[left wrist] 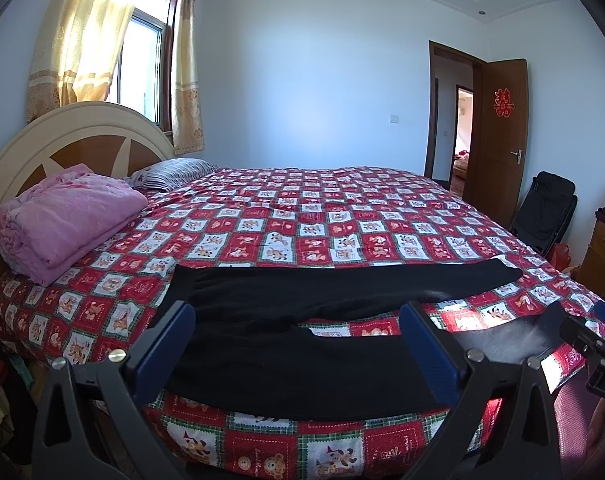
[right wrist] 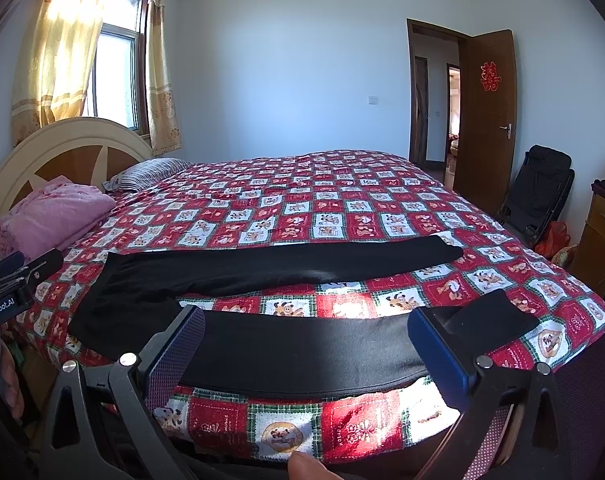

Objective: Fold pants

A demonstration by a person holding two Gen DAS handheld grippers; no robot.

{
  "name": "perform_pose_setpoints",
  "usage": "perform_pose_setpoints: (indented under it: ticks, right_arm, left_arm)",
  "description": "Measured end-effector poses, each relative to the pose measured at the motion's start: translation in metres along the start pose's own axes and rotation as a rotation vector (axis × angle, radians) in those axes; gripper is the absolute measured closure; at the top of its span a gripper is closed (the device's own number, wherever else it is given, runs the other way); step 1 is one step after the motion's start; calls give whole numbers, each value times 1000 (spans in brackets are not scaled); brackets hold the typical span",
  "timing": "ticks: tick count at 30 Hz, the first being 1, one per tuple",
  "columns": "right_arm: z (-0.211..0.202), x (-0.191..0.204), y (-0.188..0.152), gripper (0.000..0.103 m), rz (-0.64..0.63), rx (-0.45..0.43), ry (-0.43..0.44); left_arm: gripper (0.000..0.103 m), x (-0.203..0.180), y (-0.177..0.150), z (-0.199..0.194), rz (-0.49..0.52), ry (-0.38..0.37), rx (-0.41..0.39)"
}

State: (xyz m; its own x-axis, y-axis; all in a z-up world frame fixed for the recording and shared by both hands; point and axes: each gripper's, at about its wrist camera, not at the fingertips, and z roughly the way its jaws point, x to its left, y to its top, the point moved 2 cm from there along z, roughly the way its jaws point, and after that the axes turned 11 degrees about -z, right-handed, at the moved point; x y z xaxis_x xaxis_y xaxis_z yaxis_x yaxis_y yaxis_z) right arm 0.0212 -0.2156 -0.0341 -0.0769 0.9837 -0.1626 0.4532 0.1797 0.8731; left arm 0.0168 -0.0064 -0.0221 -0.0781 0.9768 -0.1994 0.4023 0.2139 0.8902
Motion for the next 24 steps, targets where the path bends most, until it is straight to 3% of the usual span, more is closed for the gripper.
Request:
perform_pose_setpoints:
  ticks: [4,9,14,20,24]
  right_arm:
    - [8,-2,-3,1,-6,5,-7]
    - [37,-11,-14,1,-18,46,-27]
    - [83,-17,-34,1,-21,146,-20]
    - [137,-54,-41,1,25,239,-36]
    - [174,-85,-32,1,57,276,-69]
  left_arm:
    - [0,6,-4,12,16,0,2]
    - [0,36,-5,53,14,86,39]
    - [0,79,-9,104,-3,155,108]
    - [0,124,-7,167,-10,247,215]
    - [0,152,3,200,-20,298,244]
